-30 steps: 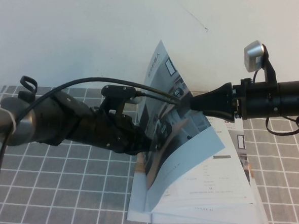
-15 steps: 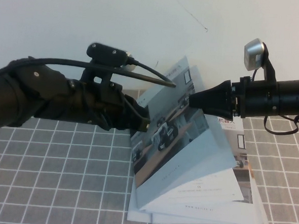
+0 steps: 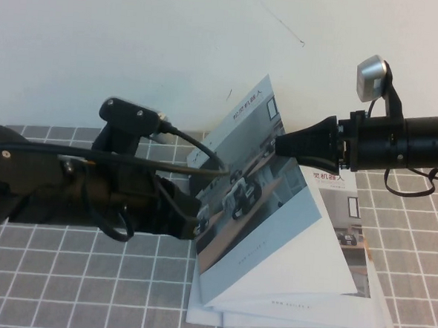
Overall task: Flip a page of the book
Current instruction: Open the closed book
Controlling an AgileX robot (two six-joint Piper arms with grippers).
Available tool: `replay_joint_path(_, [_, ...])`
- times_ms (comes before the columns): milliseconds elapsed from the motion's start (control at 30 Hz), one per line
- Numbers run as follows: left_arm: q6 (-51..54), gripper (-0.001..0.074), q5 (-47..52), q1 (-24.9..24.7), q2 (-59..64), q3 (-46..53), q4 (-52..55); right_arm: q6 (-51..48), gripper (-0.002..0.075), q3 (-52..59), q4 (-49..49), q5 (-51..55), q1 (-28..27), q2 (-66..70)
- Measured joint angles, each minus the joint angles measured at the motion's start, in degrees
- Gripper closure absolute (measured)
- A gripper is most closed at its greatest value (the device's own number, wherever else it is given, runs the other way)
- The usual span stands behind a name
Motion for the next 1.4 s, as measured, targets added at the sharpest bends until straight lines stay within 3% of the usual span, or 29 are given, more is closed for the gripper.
replay_joint_path(133, [6.5, 0.0738, -0.2, -5.0, -0.7, 0.4, -5.1, 0.0, 0.0386, 0.0, 1.2, 0.0, 0.1, 0.0])
replay_joint_path(300, [11.9, 0.0738, -5.0, -17.8, -1.1, 0.4, -8.7, 0.0, 0.0386, 0.0, 1.6, 0.0, 0.1, 0.0])
replay_joint_path(467, [12.9, 0.0738, -18.3, -30.3, -0.1, 0.4, -9.9, -0.1, 0.0386, 0.0, 1.7, 0.0, 0.1, 0.0])
replay_joint_path(633, [13.1, 0.0738, -32.1, -37.2, 3.0, 0.4, -10.9, 0.0, 0.0386, 0.0, 2.5, 0.0, 0.1, 0.0])
replay_joint_path(833, [13.1, 0.0738, -39.2, -38.5, 10.4, 0.4, -11.6, 0.0, 0.0386, 0.0, 3.6, 0.0, 0.1, -0.7])
replay_joint_path(1067, [13.1, 0.0738, -54.7, -38.5, 16.9, 0.4, -12.1, 0.0, 0.0386, -1.2, 3.6, 0.0, 1.4, -1.9])
replay_joint_path(1400, [15.0, 0.0738, -69.3, -38.5, 18.0, 0.4, -20.5, -1.0, 0.0389, -2.3, 1.4, 0.1, 2.6, -2.0])
